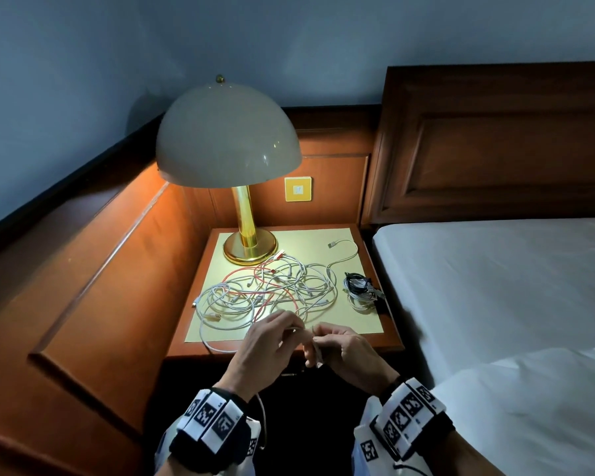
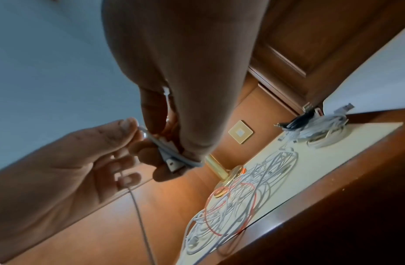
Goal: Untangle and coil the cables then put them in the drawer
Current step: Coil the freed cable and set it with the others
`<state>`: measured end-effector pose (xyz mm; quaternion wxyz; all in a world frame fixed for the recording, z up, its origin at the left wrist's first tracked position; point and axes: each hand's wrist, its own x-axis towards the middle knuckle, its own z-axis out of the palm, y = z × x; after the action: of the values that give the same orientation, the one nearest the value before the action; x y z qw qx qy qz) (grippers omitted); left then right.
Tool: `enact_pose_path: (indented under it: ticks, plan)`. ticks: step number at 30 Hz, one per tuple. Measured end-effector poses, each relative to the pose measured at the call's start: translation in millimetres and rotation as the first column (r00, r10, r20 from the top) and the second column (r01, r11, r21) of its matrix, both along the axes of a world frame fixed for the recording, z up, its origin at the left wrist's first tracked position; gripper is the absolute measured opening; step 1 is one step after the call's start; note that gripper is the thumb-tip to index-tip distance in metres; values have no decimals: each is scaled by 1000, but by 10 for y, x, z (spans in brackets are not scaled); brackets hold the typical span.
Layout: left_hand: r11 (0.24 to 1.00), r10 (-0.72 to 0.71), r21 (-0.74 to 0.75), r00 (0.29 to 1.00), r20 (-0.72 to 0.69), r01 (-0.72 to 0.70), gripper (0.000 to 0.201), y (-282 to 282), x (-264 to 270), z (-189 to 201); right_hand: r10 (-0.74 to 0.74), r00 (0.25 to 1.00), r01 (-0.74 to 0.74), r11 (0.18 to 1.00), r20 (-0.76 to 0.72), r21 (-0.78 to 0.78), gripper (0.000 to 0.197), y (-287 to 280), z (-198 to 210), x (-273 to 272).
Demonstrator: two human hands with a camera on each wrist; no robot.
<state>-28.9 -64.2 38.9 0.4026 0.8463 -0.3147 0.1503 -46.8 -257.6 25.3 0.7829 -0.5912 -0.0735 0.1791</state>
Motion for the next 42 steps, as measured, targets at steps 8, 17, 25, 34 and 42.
enact_pose_path:
  ticks: [8, 17, 25, 34, 42]
  plan:
    - [989, -52, -145, 974, -220, 21, 12, 2, 107, 46, 52, 988, -24, 982, -147, 188, 22, 100, 37, -65]
    - [910, -245, -414, 764, -598, -33, 24, 16, 47, -58, 245, 948, -173, 932, -203, 319, 29, 98, 73, -137]
    - [690, -460, -705, 653, -601, -163, 35, -107, -82, -173, 192, 981, -176, 919, -12, 351, 26, 151, 175, -144]
    - [893, -166, -435, 811, -560, -117, 14, -173, -257, -390, -169, 946, 112, 971, 277, 210, 22, 100, 653, 139]
    - [985, 99, -137, 993, -66, -107, 14, -43, -133, 30, 38, 778, 306, 849, 628, -431, 14, 10, 408, 309]
